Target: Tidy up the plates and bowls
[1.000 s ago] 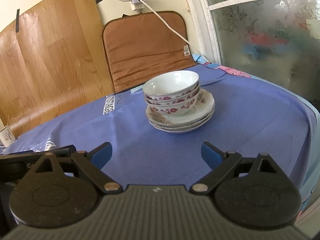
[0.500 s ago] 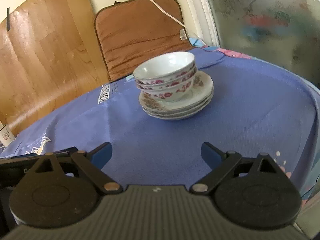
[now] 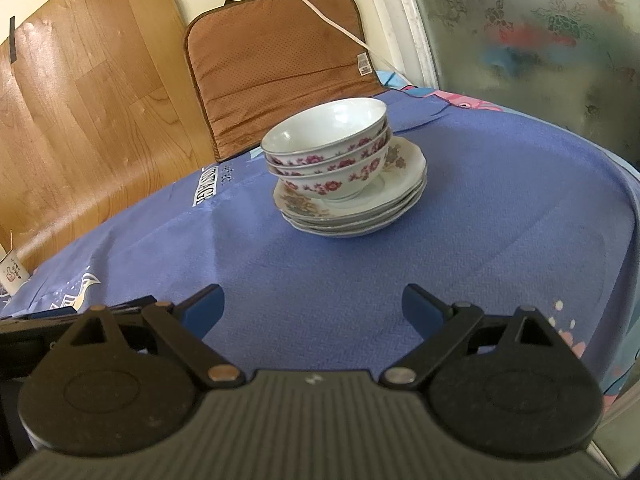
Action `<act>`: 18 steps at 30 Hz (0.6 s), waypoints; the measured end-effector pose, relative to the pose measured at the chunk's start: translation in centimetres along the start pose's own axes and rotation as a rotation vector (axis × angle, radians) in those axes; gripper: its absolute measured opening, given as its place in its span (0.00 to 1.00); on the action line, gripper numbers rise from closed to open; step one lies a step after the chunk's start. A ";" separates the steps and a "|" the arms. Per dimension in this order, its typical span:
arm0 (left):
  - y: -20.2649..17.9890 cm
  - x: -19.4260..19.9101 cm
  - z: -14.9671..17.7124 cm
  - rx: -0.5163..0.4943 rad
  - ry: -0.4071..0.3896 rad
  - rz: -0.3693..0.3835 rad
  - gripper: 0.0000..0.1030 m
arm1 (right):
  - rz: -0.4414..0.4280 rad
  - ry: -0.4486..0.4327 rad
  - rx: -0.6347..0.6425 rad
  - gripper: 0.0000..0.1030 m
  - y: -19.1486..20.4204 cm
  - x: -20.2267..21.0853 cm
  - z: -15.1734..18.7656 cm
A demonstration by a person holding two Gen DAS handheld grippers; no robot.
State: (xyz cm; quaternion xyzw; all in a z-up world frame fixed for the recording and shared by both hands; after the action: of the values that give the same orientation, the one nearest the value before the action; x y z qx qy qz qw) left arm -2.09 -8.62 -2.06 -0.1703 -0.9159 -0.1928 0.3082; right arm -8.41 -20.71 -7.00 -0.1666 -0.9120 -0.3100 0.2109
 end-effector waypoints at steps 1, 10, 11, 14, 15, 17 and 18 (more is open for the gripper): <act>0.0 0.0 0.0 -0.001 0.000 0.000 1.00 | -0.001 0.000 0.000 0.95 0.0 0.0 0.0; -0.2 0.0 0.1 -0.012 0.001 0.005 1.00 | -0.006 -0.005 -0.005 0.95 0.2 0.0 -0.1; -0.3 0.0 0.2 -0.016 0.000 0.005 1.00 | -0.007 -0.005 -0.006 0.95 0.2 0.0 0.0; -0.4 0.1 0.2 -0.027 -0.004 0.004 1.00 | -0.010 -0.006 -0.008 0.95 0.0 0.1 0.0; -0.4 0.2 0.2 -0.028 -0.005 0.005 1.00 | -0.011 -0.007 -0.009 0.95 0.0 0.1 0.0; -0.4 0.2 0.3 -0.027 -0.008 0.008 1.00 | -0.013 -0.010 -0.009 0.95 0.0 0.2 -0.1; -0.4 0.3 0.3 -0.027 -0.010 0.009 1.00 | -0.013 -0.013 -0.008 0.95 0.1 0.2 -0.1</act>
State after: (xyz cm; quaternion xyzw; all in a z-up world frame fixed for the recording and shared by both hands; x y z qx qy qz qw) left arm -2.60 -8.77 -2.17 -0.1794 -0.9139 -0.2029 0.3023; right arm -8.53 -20.71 -6.76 -0.1634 -0.9131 -0.3140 0.2021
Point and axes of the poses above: each gripper's, at about its wrist camera, not at the fingertips, and x roughly against the way its jaws point, y to its left, z to its underside, the point moved 6 cm from there along -x, roughly the way its jaws point, and after that the axes turned 12 degrees about -x, right-handed, at the moved point
